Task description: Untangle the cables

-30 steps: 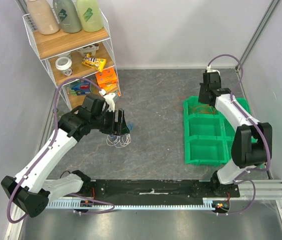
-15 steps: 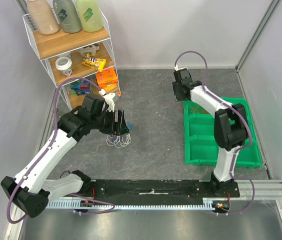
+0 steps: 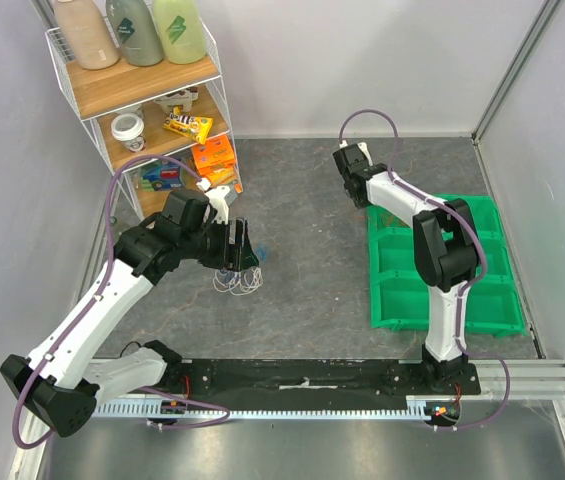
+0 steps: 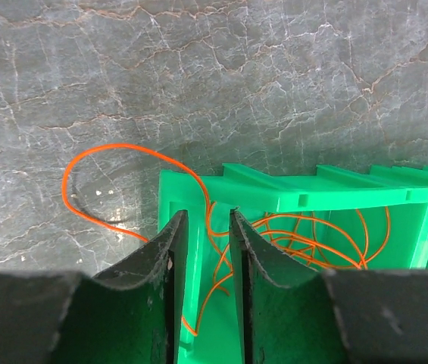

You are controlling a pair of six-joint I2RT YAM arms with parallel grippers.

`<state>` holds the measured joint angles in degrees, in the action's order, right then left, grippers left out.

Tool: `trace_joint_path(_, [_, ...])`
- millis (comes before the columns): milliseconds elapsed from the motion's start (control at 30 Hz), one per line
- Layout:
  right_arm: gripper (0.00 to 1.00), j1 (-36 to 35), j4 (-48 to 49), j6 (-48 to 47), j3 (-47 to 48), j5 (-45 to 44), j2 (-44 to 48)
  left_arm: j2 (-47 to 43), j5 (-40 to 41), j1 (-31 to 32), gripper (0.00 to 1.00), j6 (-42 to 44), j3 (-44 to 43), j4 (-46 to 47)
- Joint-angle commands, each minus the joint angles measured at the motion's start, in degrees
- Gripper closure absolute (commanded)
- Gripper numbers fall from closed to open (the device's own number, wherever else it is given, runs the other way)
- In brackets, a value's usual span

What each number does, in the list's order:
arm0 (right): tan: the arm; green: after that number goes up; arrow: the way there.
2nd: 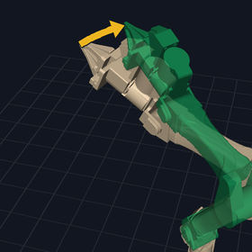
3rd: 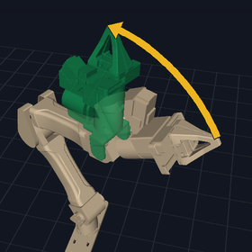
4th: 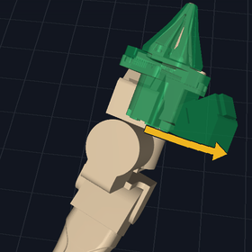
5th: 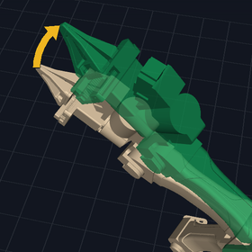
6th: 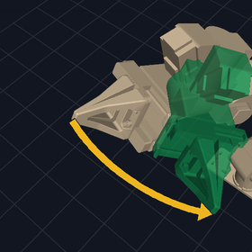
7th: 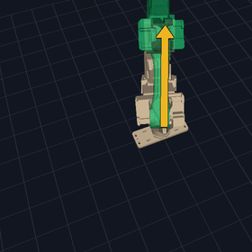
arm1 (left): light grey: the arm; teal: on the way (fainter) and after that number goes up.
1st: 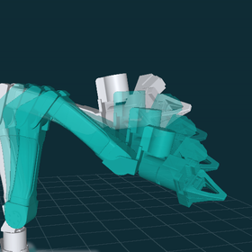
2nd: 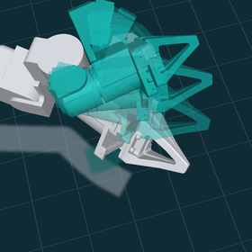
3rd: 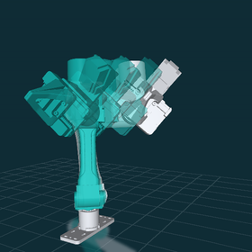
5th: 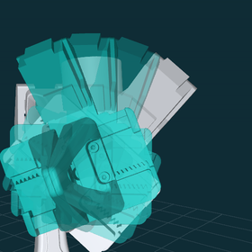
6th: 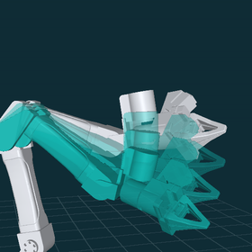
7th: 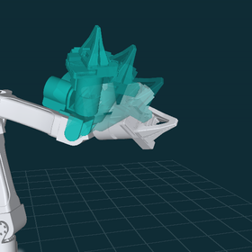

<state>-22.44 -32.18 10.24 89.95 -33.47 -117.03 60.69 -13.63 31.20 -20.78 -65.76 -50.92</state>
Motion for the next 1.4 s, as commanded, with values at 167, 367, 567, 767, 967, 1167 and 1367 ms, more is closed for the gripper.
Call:
trace_joint_path(167, [0.82,-0.59,0.28,0.83,2.42,-5.37,-1.88,-0.83,-0.52,-0.18,0.23,1.0,-1.92,0.2])
trace_joint_path(367, [1.0,-0.68,-1.03,1.89,1.37,-5.29,4.52,-0.39,-0.79,-0.09,0.23,1.44,-2.01,0.29])
trace_joint_path(567, [1.0,2.39,-1.3,4.43,-4.33,-0.37,12.96,0.31,-1.05,-0.09,0.23,1.53,-2.18,0.2])
trace_joint_path(767, [0.95,8.46,3.08,0.15,-10.93,15.76,17.28,0.57,-1.31,-0.18,0.23,1.61,-2.18,0.38])
trace_joint_path(967, [0.48,6.88,6.7,-1.02,-8.58,25.3,12.37,0.93,-2.11,-0.09,0.23,1.53,-2.1,0.73])
trace_joint_path(1167, [0.43,2.84,5.82,11.0,-2.5,26.98,5.42,0.05,-1.31,-0.18,0.23,1.35,-1.92,0.47])
trace_joint_path(1367, [0.38,3.19,13.1,17.62,-5.58,26.0,1.55,-0.57,-0.96,-0.18,0.23,1.26,-2.01,0.03])
